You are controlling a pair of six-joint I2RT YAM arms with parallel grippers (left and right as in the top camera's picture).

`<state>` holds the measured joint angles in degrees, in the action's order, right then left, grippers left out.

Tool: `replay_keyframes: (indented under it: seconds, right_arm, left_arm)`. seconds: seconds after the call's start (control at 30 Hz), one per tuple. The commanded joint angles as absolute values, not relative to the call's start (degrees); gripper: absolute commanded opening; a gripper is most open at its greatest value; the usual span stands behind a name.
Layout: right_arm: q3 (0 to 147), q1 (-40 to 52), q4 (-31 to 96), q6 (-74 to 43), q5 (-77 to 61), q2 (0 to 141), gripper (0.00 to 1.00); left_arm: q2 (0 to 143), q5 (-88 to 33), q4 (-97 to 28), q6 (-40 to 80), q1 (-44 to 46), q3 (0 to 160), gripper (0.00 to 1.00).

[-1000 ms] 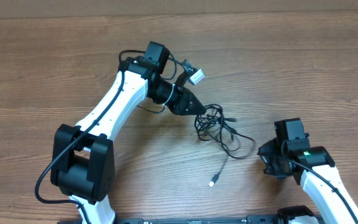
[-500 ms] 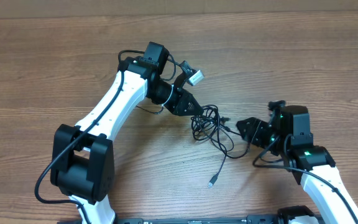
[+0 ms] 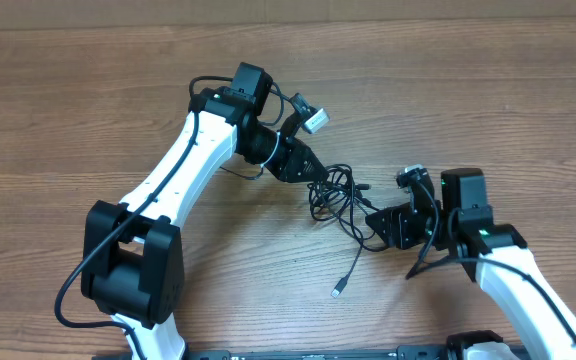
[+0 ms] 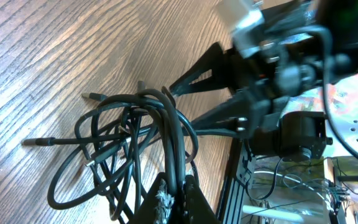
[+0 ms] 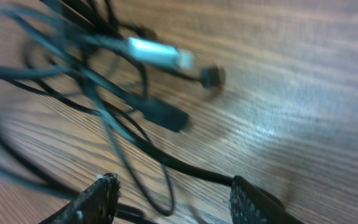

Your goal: Untangle cables

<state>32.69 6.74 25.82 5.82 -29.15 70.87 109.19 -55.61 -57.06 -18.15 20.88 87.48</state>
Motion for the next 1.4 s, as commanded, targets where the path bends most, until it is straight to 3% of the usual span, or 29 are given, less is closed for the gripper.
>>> replay_keyframes:
  seconds: [0.0, 0.07, 0.23, 0.47, 0.6, 0.97, 1.37]
  right_arm:
    - [32.9, 6.7, 24.8, 8.0, -28.3, 74.4, 0.49]
    - [32.9, 6.7, 23.8, 7.9, -28.4, 76.2, 0.43]
    - [33.1, 6.7, 22.3, 7.7, -28.4, 76.5, 0.41]
    - [36.0, 6.7, 25.6, 7.8, -33.1, 74.4, 0.43]
    - [39.4, 6.7, 30.4, 10.7, -33.1, 71.9, 0.50]
    - [40.5, 6.7, 29.2, 12.3, -20.0, 73.7, 0.51]
    - [40.5, 6.7, 29.3, 12.3, -23.6, 81.4, 0.47]
  left_arm:
    - [107.1, -56.6, -57.0, -18.0, 20.5, 89.2, 0.04]
    - [107.1, -56.6, -57.0, -18.0, 20.5, 89.2, 0.04]
    - [107.1, -56.6, -57.2, -18.0, 20.5, 89.2, 0.04]
    - [107.1, -56.5, -57.2, -18.0, 20.5, 89.2, 0.04]
    - [107.1, -56.5, -57.2, -18.0, 20.5, 89.2, 0.04]
    - [107.1, -56.6, -57.2, -17.8, 20.5, 89.2, 0.04]
    - [107.1, -56.4, -58.4, -17.8, 20.5, 89.2, 0.04]
